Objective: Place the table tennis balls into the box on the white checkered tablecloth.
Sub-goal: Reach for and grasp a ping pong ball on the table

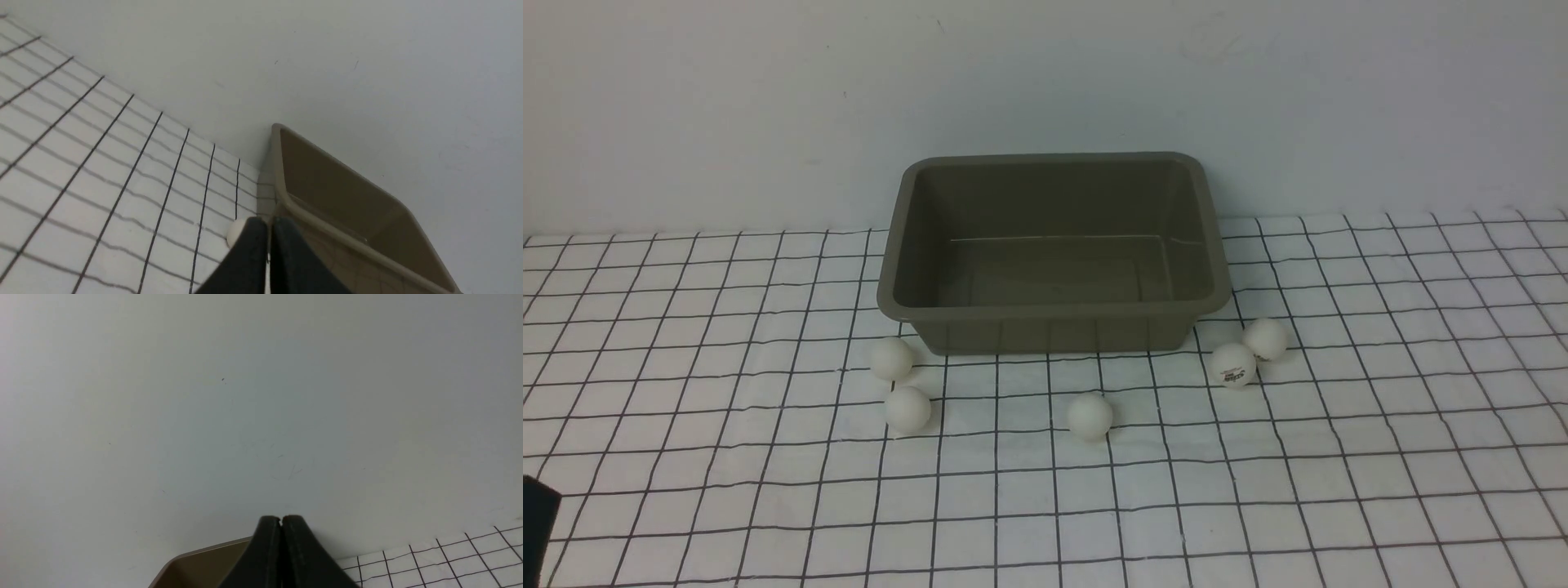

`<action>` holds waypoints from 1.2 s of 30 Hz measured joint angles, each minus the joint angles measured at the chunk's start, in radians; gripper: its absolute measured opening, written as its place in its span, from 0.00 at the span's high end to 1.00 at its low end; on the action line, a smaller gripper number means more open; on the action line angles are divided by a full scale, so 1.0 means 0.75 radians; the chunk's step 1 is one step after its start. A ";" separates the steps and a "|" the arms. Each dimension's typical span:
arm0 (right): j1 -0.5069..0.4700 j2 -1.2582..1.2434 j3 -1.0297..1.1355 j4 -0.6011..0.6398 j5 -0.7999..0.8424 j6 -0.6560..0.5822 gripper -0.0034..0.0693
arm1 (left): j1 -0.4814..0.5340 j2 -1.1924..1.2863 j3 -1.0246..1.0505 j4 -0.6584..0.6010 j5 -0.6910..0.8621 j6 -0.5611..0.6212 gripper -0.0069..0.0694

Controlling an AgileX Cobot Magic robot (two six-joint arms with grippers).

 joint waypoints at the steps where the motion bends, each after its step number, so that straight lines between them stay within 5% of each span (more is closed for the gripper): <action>1: 0.000 0.000 0.000 0.009 0.000 -0.013 0.98 | 0.000 0.000 -0.016 0.000 0.009 0.028 0.90; 16: 0.000 0.000 0.000 0.236 0.040 -0.416 0.98 | 0.000 0.156 -0.208 0.066 0.307 0.488 0.90; 26: 0.000 0.036 0.000 0.260 0.130 -0.515 0.98 | 0.000 0.481 -0.420 0.587 0.538 0.433 0.90; 32: 0.000 0.212 -0.003 0.306 0.294 -0.770 0.98 | 0.000 0.546 -0.505 0.660 0.560 0.318 0.88; 36: 0.000 0.389 -0.040 0.309 0.354 -0.869 0.96 | 0.000 0.546 -0.506 0.668 0.626 0.333 0.77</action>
